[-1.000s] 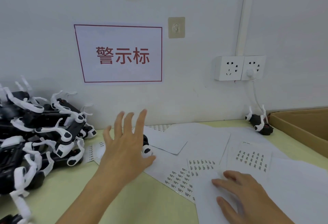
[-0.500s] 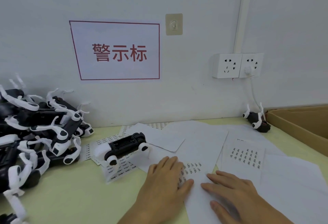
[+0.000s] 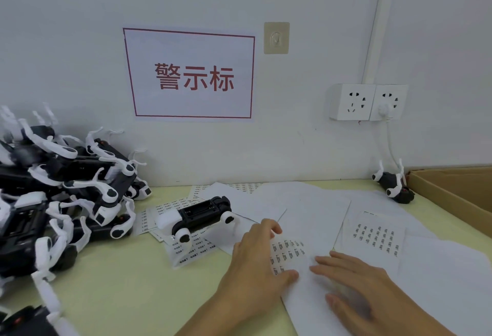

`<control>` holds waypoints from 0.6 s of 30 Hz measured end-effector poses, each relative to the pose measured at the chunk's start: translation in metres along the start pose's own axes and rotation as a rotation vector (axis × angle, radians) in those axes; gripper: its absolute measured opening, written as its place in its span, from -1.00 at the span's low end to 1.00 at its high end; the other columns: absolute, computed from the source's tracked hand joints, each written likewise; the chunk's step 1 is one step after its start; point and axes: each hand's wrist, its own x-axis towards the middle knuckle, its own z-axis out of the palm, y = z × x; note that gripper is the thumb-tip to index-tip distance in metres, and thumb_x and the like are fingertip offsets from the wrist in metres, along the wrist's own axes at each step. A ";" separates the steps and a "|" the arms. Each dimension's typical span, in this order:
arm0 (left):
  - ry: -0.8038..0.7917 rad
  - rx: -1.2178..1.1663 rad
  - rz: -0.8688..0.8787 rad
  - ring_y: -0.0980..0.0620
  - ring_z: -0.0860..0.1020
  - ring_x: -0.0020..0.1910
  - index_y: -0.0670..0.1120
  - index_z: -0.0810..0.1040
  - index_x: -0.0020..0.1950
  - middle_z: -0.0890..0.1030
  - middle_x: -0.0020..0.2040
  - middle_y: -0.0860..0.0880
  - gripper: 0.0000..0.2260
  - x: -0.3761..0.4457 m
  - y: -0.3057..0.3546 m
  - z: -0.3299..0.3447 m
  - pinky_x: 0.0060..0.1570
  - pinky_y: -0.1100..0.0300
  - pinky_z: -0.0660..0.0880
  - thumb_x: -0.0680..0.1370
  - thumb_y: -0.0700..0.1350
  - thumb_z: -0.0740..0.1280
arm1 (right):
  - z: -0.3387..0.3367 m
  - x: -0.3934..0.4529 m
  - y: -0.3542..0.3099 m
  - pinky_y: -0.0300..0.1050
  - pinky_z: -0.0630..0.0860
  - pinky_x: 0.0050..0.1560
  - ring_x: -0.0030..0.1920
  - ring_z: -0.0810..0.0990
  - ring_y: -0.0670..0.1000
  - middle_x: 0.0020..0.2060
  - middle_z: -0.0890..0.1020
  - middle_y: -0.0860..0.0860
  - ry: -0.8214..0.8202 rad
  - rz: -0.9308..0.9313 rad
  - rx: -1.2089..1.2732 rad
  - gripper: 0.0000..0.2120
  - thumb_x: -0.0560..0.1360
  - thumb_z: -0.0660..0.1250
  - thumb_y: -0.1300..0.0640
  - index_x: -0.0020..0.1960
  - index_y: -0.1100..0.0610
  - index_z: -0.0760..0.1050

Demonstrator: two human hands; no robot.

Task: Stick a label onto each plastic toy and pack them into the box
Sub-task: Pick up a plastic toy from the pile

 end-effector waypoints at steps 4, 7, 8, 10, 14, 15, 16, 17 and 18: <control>0.098 -0.220 -0.004 0.09 0.51 0.03 0.27 0.29 0.09 0.36 0.08 0.15 -0.49 0.001 -0.001 -0.007 -0.06 0.09 0.56 0.44 -0.27 0.40 | -0.014 0.010 -0.004 -0.58 0.17 0.27 0.28 0.30 -0.52 0.23 0.48 -0.42 0.053 0.058 0.064 -0.62 0.51 0.40 0.01 0.23 -0.32 0.43; 0.140 -0.299 -0.031 0.05 0.54 0.07 0.24 0.32 0.06 0.36 0.10 0.12 -0.50 0.002 -0.003 -0.011 -0.08 0.13 0.57 0.46 -0.35 0.37 | -0.023 0.020 -0.004 -0.56 0.29 0.16 0.22 0.36 -0.48 0.21 0.45 -0.43 -0.022 0.148 0.046 -0.61 0.54 0.33 -0.06 0.31 -0.31 0.32; 0.141 -0.329 -0.038 0.02 0.54 0.09 0.22 0.33 0.06 0.37 0.10 0.11 -0.50 0.003 -0.003 -0.011 -0.08 0.11 0.57 0.46 -0.38 0.36 | -0.025 0.023 -0.003 -0.51 0.36 0.14 0.19 0.42 -0.43 0.19 0.48 -0.38 -0.062 0.194 0.067 -0.61 0.54 0.33 -0.07 0.31 -0.30 0.32; 0.141 -0.389 -0.054 -0.05 0.55 0.09 0.18 0.35 0.08 0.39 0.12 0.09 -0.50 0.003 -0.005 -0.013 -0.06 0.04 0.58 0.46 -0.42 0.34 | -0.026 0.031 -0.003 -0.42 0.46 0.11 0.10 0.51 -0.37 0.13 0.55 -0.28 -0.118 0.266 0.138 -0.65 0.53 0.34 -0.06 0.29 -0.24 0.37; 0.145 -0.425 -0.075 -0.06 0.55 0.11 0.20 0.36 0.09 0.41 0.16 0.07 -0.46 0.004 -0.005 -0.016 0.03 -0.04 0.58 0.47 -0.46 0.30 | -0.014 0.052 -0.006 -0.37 0.53 -0.04 -0.08 0.63 -0.27 -0.05 0.68 -0.16 -0.093 0.389 0.337 -0.71 0.52 0.40 0.00 0.23 -0.08 0.49; 0.146 -0.432 -0.066 -0.05 0.56 0.11 0.21 0.36 0.10 0.41 0.16 0.08 -0.46 0.003 -0.004 -0.017 0.03 -0.03 0.59 0.48 -0.46 0.30 | -0.009 0.057 -0.008 -0.36 0.53 -0.09 -0.13 0.66 -0.24 -0.10 0.70 -0.16 -0.080 0.418 0.403 -0.71 0.52 0.41 0.00 0.23 -0.05 0.51; 0.150 -0.437 -0.053 -0.04 0.56 0.10 0.21 0.36 0.10 0.41 0.16 0.08 -0.46 0.002 -0.003 -0.017 0.02 -0.01 0.59 0.48 -0.46 0.30 | -0.005 0.063 -0.011 -0.36 0.53 -0.15 -0.20 0.66 -0.22 -0.14 0.71 -0.16 -0.066 0.441 0.468 -0.71 0.51 0.42 0.00 0.22 -0.03 0.52; 0.156 -0.440 -0.039 -0.05 0.56 0.10 0.21 0.35 0.10 0.41 0.16 0.09 -0.46 0.001 -0.002 -0.018 0.02 0.00 0.59 0.49 -0.46 0.29 | -0.001 0.068 -0.014 -0.36 0.52 -0.22 -0.26 0.66 -0.21 -0.17 0.72 -0.14 -0.043 0.460 0.528 -0.72 0.51 0.43 0.01 0.20 -0.02 0.55; 0.165 -0.442 -0.027 -0.06 0.56 0.08 0.20 0.36 0.10 0.41 0.15 0.08 -0.47 0.001 -0.002 -0.018 0.01 -0.01 0.58 0.49 -0.45 0.29 | 0.002 0.072 -0.017 -0.34 0.52 -0.27 -0.29 0.65 -0.21 -0.20 0.73 -0.12 -0.014 0.476 0.590 -0.74 0.50 0.45 0.05 0.17 0.00 0.57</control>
